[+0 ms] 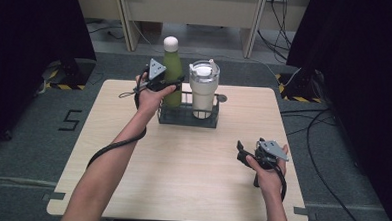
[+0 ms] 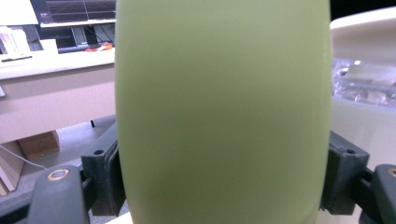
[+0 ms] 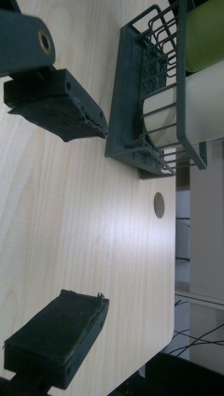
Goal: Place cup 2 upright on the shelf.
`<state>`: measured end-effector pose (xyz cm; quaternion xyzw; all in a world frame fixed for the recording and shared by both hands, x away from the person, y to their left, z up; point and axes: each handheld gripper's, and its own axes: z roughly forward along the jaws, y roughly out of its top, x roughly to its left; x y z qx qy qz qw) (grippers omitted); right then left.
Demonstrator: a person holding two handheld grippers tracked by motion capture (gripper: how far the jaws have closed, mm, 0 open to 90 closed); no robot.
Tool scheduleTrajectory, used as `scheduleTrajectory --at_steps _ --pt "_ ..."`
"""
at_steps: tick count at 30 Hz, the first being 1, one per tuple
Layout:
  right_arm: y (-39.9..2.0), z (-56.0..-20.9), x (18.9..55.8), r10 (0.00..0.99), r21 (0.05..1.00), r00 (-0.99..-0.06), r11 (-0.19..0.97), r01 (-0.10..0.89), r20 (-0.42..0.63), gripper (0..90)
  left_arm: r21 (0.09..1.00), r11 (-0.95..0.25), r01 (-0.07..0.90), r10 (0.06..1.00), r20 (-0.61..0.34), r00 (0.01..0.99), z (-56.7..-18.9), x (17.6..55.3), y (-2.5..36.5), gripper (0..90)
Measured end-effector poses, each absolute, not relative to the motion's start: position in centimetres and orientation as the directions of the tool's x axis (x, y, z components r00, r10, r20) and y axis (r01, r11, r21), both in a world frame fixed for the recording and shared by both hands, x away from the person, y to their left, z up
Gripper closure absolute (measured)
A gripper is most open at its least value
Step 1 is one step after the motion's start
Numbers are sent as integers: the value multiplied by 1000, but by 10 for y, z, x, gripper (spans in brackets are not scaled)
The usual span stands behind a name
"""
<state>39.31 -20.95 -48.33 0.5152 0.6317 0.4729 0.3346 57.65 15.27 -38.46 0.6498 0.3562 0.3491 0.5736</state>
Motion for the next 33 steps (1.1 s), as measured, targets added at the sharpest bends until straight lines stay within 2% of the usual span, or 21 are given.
scheduleTrajectory --at_steps 20,33 --pt "-208 -484 393 967 942 -248 26 336 62 152 987 -108 117 867 35 498 -412 580 151 204" --pt "-208 -484 393 966 941 -250 26 337 63 153 987 -111 115 859 37 510 -413 580 151 201"
